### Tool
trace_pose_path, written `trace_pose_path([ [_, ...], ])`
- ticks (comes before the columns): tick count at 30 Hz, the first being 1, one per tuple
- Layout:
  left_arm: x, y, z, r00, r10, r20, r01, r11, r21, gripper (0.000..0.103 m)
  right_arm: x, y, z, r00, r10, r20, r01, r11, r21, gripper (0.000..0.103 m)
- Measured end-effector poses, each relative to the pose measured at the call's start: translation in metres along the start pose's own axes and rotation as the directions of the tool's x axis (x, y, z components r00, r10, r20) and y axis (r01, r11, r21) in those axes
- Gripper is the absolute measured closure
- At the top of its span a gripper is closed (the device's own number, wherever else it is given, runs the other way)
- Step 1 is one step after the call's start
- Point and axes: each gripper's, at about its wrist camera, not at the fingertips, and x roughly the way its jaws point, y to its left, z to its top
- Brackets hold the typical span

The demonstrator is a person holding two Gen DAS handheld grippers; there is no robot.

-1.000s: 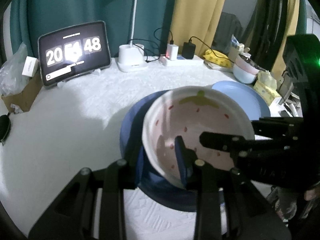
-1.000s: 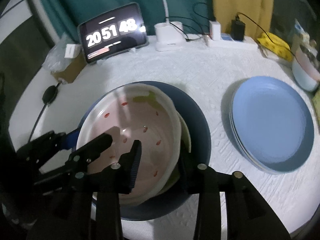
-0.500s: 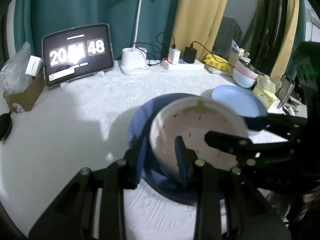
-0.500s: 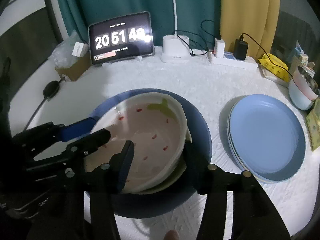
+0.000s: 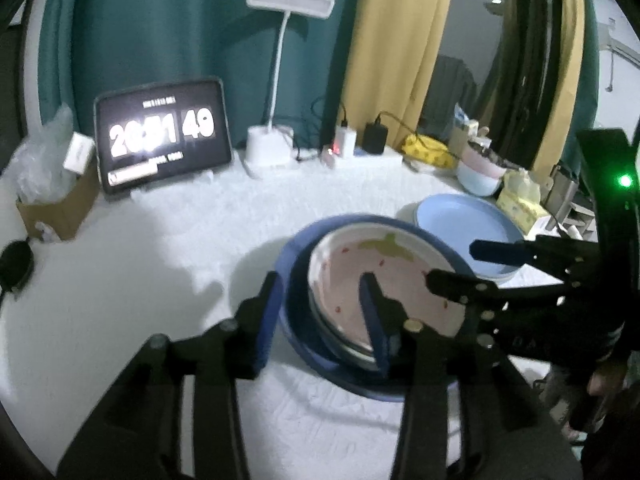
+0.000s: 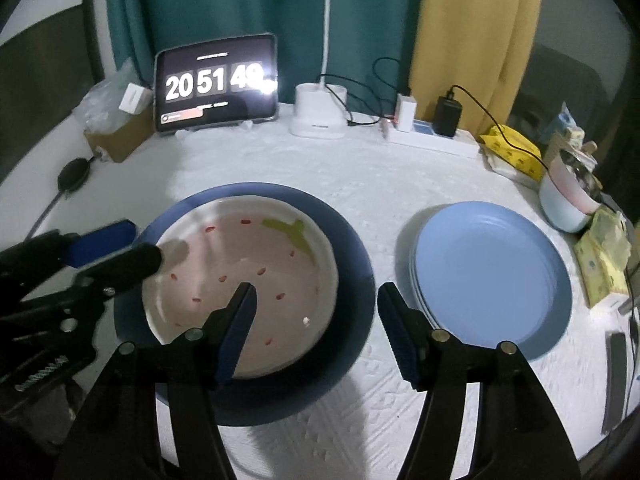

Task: Organize plates and bowls

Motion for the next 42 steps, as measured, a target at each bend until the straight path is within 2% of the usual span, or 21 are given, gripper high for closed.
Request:
trace_pose_path([
  [7,-0.009,0.008,0.0,0.998,0.037,0.043,-0.038,0.999,0.031,0.058,-0.015,-0.008,-0.001,0.995,-0.091,0.029,0.09,0.995,0.043,0.037],
  [10,-0.011,0.015,-0.001,0.998,0.052,0.047,-0.053,0.998,0.026,0.057,-0.02,-0.014,-0.001,0.998,-0.053,0.031,0.051,0.997,0.066,0.039],
  [12,-0.013,0.021,-0.001,0.997,0.061,0.055,-0.061,0.998,0.01,0.052,-0.023,-0.016,-0.001,0.998,-0.048,0.038,0.046,0.996,0.07,0.04],
  [14,-0.015,0.027,-0.002,0.996,0.059,0.066,-0.058,0.998,-0.016,0.042,-0.026,-0.019,-0.002,0.998,-0.037,0.043,0.034,0.996,0.082,0.04],
  [16,-0.017,0.034,-0.002,0.996,0.058,0.074,-0.055,0.998,-0.044,0.039,-0.029,-0.021,-0.004,0.998,-0.038,0.053,0.034,0.995,0.09,0.04],
  [19,-0.019,0.043,-0.003,0.993,0.081,0.084,-0.074,0.994,-0.085,0.038,-0.033,-0.026,-0.004,0.997,-0.032,0.07,0.026,0.996,0.09,0.04],
  [23,-0.014,0.044,-0.004,0.988,0.118,0.104,-0.11,0.991,-0.083,0.037,-0.035,-0.04,-0.003,0.995,0.0,0.095,-0.014,0.989,0.145,0.038],
  [26,-0.007,0.046,-0.004,0.994,0.08,0.076,-0.071,0.991,-0.11,0.037,-0.035,-0.052,-0.004,0.991,-0.019,0.131,-0.003,0.985,0.17,0.027],
  [27,-0.003,0.046,-0.005,0.996,0.073,0.058,-0.066,0.991,-0.115,0.037,-0.035,-0.054,-0.005,0.989,-0.037,0.143,0.012,0.985,0.171,0.026],
  [32,0.008,0.04,-0.009,0.998,0.058,0.002,-0.057,0.994,-0.095,0.037,-0.028,-0.06,-0.013,0.99,-0.076,0.117,0.058,0.987,0.151,0.026],
  [36,0.014,0.034,-0.012,0.999,0.028,-0.037,-0.031,0.996,-0.078,0.037,-0.018,-0.062,-0.022,0.995,-0.085,0.051,0.075,0.981,0.18,0.027],
  [42,0.018,0.034,-0.011,0.996,0.046,-0.078,-0.052,0.996,-0.071,0.037,-0.011,-0.056,-0.025,0.999,-0.041,0.035,0.034,0.982,0.184,0.034],
])
